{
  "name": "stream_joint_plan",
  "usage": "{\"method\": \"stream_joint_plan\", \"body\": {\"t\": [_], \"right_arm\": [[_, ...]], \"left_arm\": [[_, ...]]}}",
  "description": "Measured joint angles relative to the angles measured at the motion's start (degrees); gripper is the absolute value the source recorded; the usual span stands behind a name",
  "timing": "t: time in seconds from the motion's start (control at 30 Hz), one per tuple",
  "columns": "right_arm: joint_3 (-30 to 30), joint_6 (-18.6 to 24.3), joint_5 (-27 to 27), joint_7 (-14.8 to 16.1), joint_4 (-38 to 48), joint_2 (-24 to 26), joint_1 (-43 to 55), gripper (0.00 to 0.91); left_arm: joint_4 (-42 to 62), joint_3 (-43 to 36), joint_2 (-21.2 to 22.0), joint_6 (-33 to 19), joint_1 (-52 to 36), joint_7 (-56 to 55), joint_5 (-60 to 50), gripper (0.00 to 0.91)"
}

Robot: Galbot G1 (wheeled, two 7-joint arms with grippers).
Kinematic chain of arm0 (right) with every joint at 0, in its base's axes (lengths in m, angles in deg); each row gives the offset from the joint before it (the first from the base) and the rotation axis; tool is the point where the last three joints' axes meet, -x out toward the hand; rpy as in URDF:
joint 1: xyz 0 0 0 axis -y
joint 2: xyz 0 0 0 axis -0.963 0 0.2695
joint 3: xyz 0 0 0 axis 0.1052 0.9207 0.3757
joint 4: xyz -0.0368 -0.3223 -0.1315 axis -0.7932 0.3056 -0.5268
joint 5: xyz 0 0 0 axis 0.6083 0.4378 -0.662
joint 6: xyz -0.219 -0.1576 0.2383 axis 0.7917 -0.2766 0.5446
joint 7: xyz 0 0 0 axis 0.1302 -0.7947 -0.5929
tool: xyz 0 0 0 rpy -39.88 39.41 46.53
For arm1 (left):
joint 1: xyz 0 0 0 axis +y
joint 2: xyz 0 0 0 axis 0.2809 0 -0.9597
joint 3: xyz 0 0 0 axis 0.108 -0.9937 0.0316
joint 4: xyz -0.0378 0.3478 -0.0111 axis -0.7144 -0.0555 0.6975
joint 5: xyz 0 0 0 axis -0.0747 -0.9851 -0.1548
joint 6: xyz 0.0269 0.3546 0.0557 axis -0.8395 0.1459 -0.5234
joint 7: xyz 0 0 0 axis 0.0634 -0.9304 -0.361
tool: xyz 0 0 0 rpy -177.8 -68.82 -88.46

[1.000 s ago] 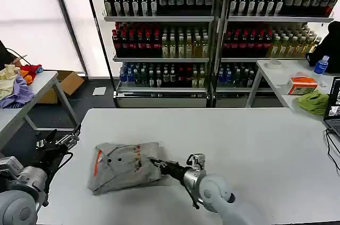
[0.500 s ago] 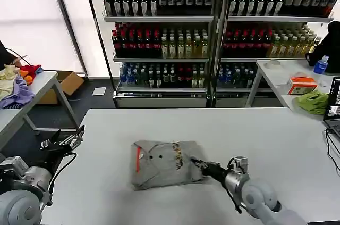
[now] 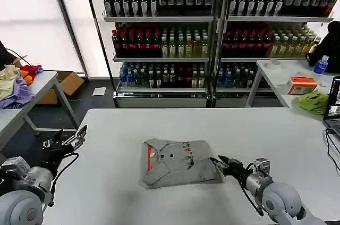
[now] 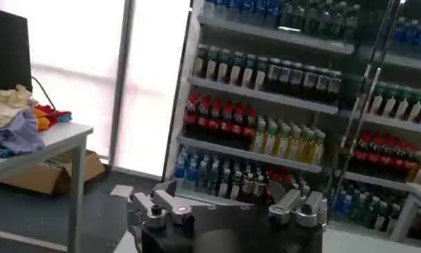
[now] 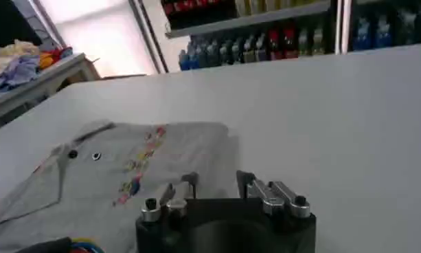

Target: Fold and organize the clothes.

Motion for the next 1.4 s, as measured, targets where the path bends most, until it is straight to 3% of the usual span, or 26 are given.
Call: {"method": "stream_joint_plan", "body": {"t": [0.13, 0.3, 0.6, 0.87, 1.1, 1.4], "right_arm": [[0.85, 2.39, 3.22, -1.69, -1.79, -0.65, 0.82, 0.907], [7.76, 3.99, 7.36, -5.90, -1.20, -4.20, 5.86, 0.907], [19.82, 2.68, 11.03, -15.06, 8.83, -15.60, 15.39, 0.907], [23.97, 1.35, 11.04, -20.52, 13.93, -19.46, 18.93, 0.907], [19.45, 3.68, 10.71, -19.79, 7.49, -16.93, 18.17, 0.907], [0.57, 9.58, 10.51, -11.58, -0.27, -9.85, 7.34, 0.907]], "left_arm": [[-0.21, -0.03, -0.22, 0.00, 0.38, 0.23, -0.08, 0.907], [-0.28, -0.39, 0.06, -0.01, 0.49, 0.27, -0.54, 0.907], [-0.28, 0.20, 0.45, -0.02, 0.94, 0.71, -0.68, 0.907], [0.30, -0.52, 1.28, -0.26, 1.44, 1.69, -1.57, 0.907], [0.53, -1.10, 1.50, -0.48, 1.25, 2.30, -2.06, 0.907], [1.02, -1.98, 2.33, -1.61, 1.97, 3.37, -2.89, 0.907]]}}
